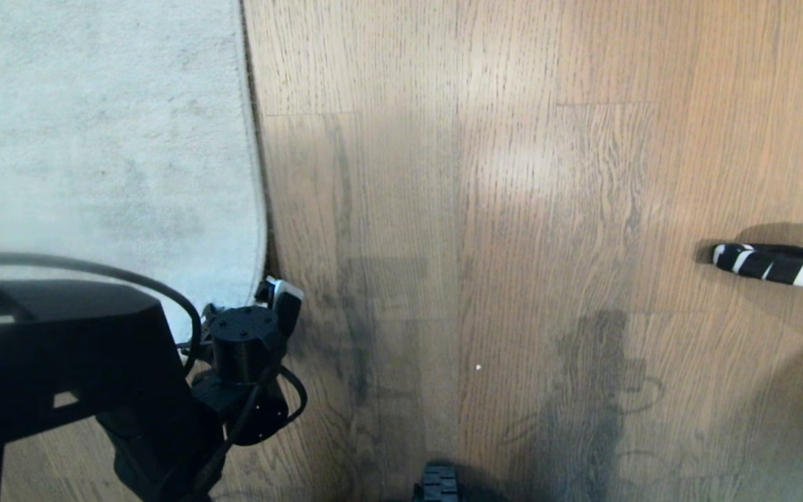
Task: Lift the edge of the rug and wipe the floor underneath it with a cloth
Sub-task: Lift up the carpet
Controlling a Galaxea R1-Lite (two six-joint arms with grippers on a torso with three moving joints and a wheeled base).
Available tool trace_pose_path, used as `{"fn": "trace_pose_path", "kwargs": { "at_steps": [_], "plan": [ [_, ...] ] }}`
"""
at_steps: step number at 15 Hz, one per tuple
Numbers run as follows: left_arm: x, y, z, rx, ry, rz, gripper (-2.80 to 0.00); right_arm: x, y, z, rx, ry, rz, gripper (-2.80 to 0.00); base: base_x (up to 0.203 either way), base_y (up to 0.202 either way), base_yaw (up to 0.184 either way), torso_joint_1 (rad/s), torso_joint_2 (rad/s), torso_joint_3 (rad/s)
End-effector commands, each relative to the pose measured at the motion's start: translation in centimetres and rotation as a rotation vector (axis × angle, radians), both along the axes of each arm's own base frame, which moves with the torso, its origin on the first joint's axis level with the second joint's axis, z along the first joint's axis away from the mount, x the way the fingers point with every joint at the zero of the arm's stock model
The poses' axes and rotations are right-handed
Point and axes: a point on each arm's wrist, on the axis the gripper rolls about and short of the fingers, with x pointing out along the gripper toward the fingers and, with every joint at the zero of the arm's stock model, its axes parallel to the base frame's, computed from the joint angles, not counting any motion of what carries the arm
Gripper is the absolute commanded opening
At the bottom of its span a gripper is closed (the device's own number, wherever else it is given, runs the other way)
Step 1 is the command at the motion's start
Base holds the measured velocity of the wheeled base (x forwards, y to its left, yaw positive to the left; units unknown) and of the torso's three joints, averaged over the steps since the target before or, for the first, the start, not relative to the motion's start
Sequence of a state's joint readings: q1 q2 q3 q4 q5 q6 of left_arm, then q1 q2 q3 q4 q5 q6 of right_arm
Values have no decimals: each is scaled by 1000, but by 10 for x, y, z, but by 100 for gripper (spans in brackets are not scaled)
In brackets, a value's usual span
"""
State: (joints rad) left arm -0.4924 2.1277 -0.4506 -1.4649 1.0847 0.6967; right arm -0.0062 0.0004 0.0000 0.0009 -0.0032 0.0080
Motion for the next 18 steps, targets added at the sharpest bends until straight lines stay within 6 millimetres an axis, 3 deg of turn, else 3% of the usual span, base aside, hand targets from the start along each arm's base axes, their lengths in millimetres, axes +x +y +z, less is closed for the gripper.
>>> {"fn": "trace_pose_path", "kwargs": {
  "at_steps": [1,8,18],
  "plan": [
    [-1,0,5,-10,-22,6,-280,0,0,0,0,-1,-1,-280,0,0,0,0,0,0],
    [-19,4,40,-106,-164,-15,-280,0,0,0,0,0,0,-280,0,0,0,0,0,0],
    [-63,25,70,-242,-285,-17,-280,0,0,0,0,0,0,-280,0,0,0,0,0,0]
  ]
}}
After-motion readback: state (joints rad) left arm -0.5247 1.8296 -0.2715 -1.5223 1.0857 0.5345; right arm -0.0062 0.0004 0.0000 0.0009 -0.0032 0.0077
